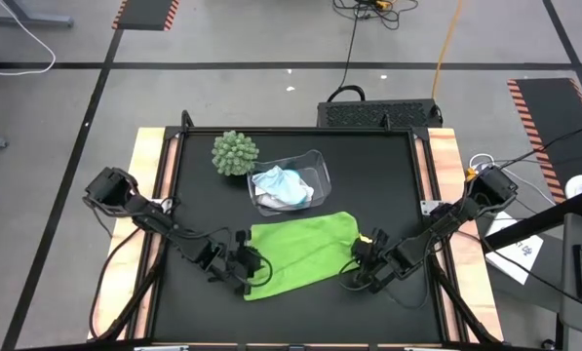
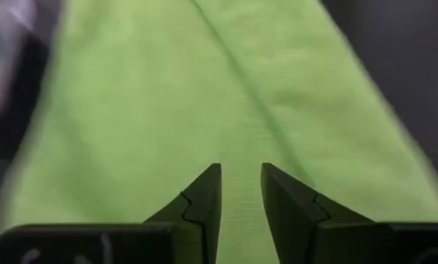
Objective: Fold microfiber towels
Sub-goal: Fold the green towel
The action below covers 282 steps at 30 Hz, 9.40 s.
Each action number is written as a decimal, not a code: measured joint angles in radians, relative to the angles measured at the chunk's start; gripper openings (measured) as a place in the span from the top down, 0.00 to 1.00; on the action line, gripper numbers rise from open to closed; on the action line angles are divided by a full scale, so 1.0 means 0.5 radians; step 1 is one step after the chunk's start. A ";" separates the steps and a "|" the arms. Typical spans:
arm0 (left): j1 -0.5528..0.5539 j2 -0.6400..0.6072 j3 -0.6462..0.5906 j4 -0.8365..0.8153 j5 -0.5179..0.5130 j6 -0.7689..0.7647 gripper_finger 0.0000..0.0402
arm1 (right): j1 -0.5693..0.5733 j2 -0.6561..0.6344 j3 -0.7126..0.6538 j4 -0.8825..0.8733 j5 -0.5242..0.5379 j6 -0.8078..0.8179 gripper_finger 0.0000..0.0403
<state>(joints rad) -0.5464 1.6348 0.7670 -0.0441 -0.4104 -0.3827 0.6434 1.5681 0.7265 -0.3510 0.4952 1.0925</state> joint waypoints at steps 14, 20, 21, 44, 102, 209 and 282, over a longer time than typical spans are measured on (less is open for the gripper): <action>-0.375 -0.002 0.004 0.112 -0.083 -0.087 0.75 | 0.217 0.000 -0.002 0.453 0.271 -0.477 0.98; -0.533 -0.003 0.004 0.160 -0.220 -0.133 0.75 | 0.250 0.000 -0.002 0.435 0.266 -0.442 0.96; -0.549 -0.003 0.004 0.160 -0.233 -0.158 0.75 | 0.249 0.000 -0.002 0.400 0.266 -0.387 0.96; -0.726 -0.005 0.007 -0.009 -0.330 -0.973 0.75 | 0.261 0.000 -0.002 0.228 0.276 -0.132 0.95; -0.393 -0.005 0.005 -0.027 -0.038 -1.531 0.72 | 0.343 0.001 -0.369 1.137 0.261 -0.644 0.95; 0.795 -0.563 -0.164 -0.474 0.131 0.493 0.59 | 0.322 0.000 -0.421 0.680 0.779 0.185 0.76; -0.057 -0.197 -0.599 0.294 -0.192 -0.725 0.96 | 0.073 0.233 -0.415 1.415 0.220 -0.913 0.60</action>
<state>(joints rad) -0.5751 1.5363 0.4672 0.1031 -0.5064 -0.7450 0.6800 1.6847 0.5190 0.3563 0.6054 0.6362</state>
